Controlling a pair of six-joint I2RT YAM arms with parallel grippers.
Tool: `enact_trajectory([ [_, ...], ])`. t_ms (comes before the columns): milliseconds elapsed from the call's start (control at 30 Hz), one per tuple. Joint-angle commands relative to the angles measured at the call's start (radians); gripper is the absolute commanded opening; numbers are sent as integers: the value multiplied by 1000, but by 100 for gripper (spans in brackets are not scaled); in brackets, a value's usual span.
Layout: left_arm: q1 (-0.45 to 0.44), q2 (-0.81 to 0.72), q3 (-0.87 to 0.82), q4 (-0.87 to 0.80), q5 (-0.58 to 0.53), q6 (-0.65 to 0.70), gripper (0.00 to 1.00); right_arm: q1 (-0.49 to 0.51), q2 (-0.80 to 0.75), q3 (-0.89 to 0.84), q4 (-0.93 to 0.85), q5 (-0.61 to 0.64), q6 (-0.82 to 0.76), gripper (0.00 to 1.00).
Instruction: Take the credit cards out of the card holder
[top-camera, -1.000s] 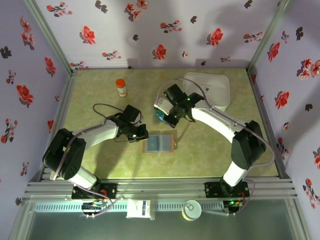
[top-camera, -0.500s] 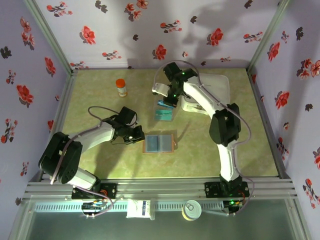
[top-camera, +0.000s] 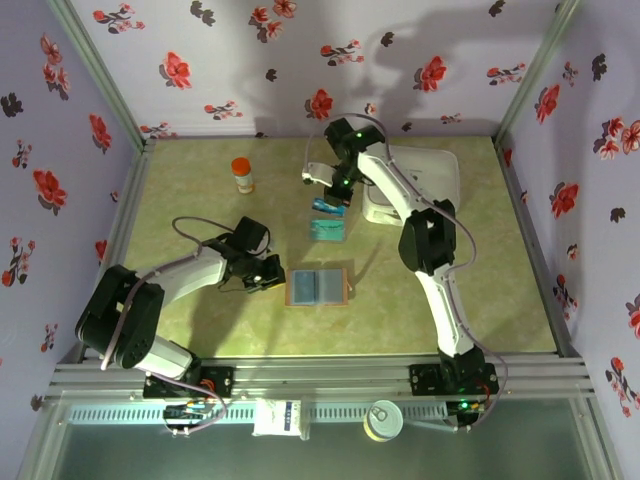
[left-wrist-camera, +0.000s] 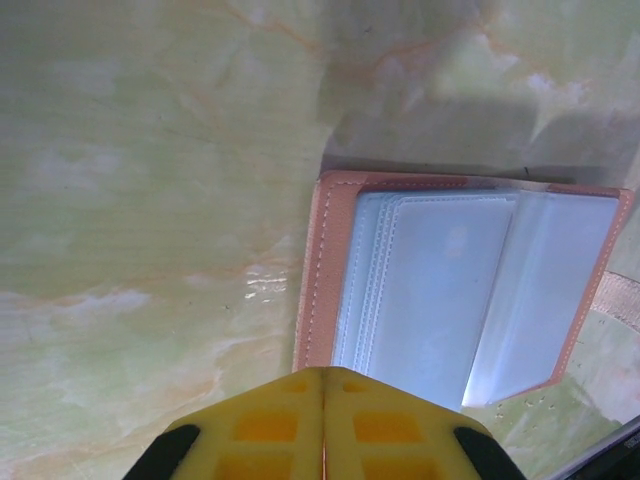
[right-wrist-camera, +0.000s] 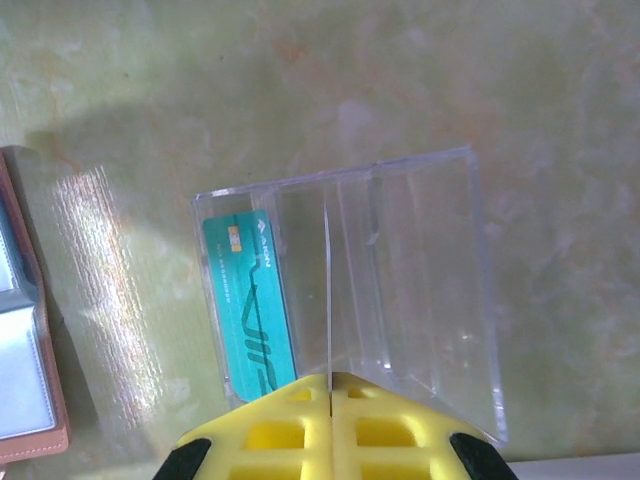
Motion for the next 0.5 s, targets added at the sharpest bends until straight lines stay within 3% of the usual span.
enact_trajectory([
  [0, 13, -26, -15, -6, -5, -1, 7, -4, 32, 31, -44, -21, -26, 0],
  [300, 21, -23, -28, 3, -1, -2, 6, -9, 50, 34, -37, 11, -16, 5],
  [367, 21, -23, -26, 3, 0, -1, 6, -12, 39, 32, -5, 29, 10, 13],
  [467, 21, -21, -26, 5, 0, -2, 6, -15, 29, 32, 24, 54, 31, 18],
])
